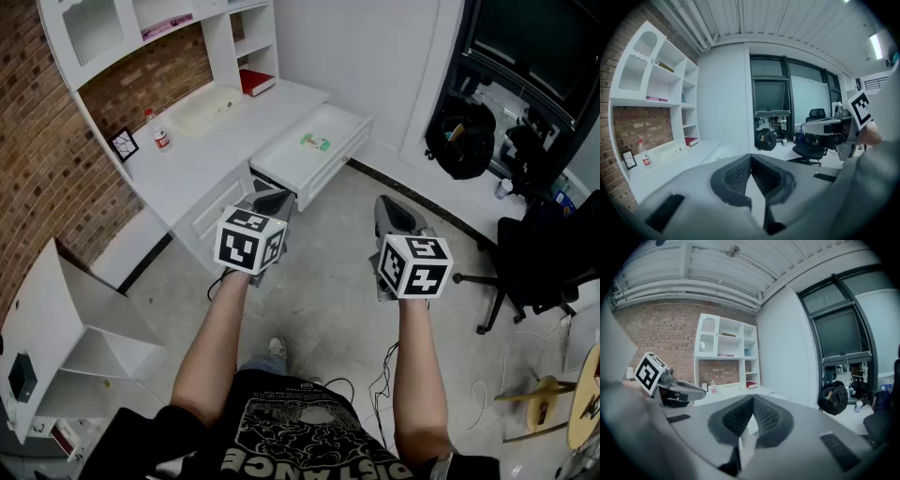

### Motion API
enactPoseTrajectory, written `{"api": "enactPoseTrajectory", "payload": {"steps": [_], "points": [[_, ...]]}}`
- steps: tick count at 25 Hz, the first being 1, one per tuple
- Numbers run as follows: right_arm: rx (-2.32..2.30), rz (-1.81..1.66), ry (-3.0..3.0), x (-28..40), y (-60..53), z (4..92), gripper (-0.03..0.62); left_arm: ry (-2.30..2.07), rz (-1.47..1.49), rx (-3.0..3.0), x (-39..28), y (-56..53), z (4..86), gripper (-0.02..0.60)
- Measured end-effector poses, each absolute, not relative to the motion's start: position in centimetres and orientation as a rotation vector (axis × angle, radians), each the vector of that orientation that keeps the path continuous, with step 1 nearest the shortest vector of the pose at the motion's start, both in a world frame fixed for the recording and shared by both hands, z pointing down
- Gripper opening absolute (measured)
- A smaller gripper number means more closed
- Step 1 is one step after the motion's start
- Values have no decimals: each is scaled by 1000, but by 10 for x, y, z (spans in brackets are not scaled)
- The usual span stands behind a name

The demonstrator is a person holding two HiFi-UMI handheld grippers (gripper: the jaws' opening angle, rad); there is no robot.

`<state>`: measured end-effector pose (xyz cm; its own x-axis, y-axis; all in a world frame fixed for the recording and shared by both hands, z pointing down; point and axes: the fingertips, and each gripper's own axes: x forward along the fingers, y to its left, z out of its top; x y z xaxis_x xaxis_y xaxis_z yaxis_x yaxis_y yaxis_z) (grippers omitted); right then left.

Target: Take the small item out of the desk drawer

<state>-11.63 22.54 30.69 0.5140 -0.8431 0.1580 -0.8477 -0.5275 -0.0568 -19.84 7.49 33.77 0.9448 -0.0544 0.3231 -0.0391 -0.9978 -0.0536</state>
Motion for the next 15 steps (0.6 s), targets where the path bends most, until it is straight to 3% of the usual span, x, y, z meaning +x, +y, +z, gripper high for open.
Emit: {"api": "enactPoseTrajectory", "payload": {"steps": [8, 15], "points": [[2703, 257, -1496, -100, 225, 311, 3, 91, -480, -3054, -181, 68, 333, 6], [2675, 251, -1497, -74, 207, 316, 48, 77, -488, -3053, -148, 53, 339, 8]]}}
